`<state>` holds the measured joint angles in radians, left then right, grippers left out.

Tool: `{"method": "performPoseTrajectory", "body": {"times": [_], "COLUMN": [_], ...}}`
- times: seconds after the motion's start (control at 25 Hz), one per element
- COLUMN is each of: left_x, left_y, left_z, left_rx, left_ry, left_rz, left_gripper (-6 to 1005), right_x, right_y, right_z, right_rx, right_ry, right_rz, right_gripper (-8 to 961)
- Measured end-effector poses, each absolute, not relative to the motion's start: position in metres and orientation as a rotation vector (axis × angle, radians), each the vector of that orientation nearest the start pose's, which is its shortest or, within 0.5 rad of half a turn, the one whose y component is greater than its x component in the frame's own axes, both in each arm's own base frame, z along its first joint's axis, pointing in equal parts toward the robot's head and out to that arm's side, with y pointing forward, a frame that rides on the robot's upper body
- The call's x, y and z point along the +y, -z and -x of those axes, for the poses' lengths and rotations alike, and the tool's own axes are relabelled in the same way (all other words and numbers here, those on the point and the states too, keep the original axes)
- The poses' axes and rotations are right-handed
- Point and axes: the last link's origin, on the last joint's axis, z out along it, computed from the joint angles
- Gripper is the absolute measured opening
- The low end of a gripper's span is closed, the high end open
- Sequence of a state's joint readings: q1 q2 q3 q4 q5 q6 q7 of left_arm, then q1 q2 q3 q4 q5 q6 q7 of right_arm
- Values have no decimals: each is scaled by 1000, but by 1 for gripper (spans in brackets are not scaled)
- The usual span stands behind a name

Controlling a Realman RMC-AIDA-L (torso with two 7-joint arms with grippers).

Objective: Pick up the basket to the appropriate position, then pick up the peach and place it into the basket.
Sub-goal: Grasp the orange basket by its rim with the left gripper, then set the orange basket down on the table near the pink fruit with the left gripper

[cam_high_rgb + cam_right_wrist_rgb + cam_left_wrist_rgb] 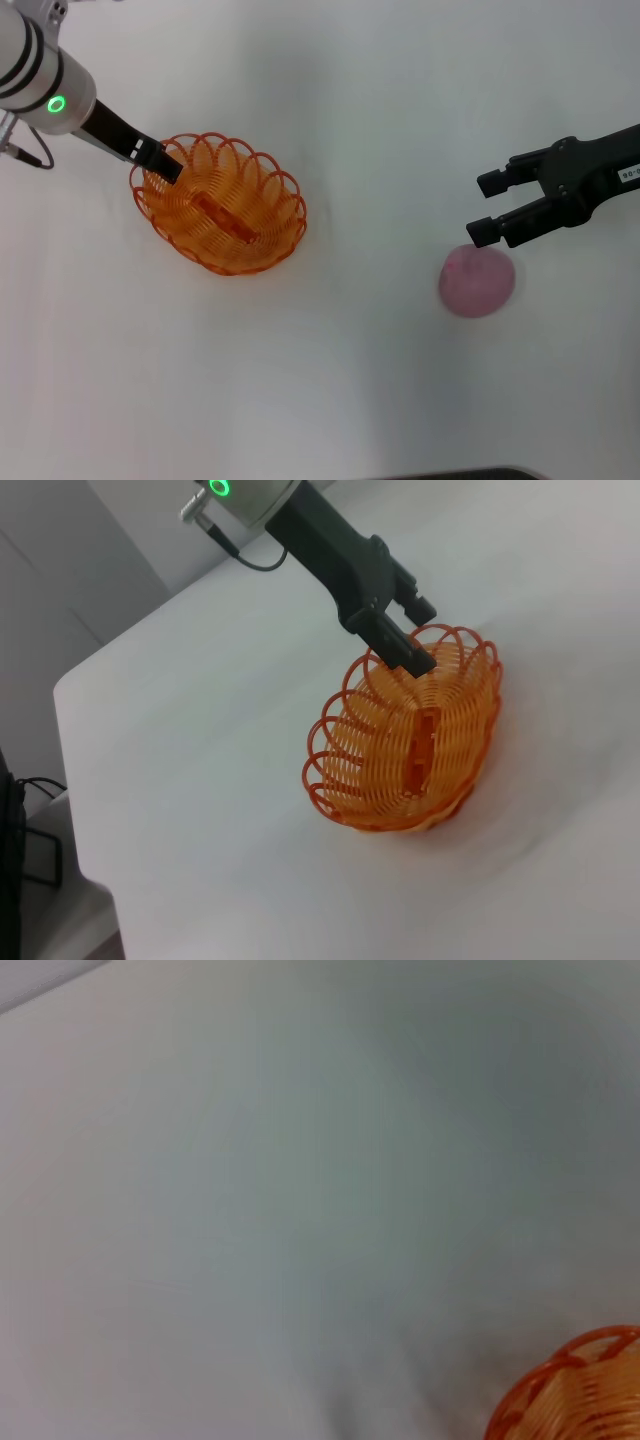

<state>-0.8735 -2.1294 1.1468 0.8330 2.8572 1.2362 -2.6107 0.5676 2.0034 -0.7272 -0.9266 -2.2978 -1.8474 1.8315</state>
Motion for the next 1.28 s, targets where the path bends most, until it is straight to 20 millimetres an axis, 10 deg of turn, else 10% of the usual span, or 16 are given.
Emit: {"method": "performPoseTrajectory", "body": {"times": [0.16,0.48,1.28], "left_x": [413,415,394], "left_y": [34,32,-30], "left_z": [207,203,236], "left_rx": [-1093,-1091,-1625], "left_ry": [-510,-492,97], "left_rz": [2353,2353,2240], "left_gripper": [807,313,62], "right_x": [320,321,322], "right_y": [-51,-50,-50], "right_z": [-257,-257,-258], "right_rx": [958,957,951], "right_ry": [-233,-233,-231], "right_rz": [2948,2946,2938], "right_gripper": [956,957,957]}}
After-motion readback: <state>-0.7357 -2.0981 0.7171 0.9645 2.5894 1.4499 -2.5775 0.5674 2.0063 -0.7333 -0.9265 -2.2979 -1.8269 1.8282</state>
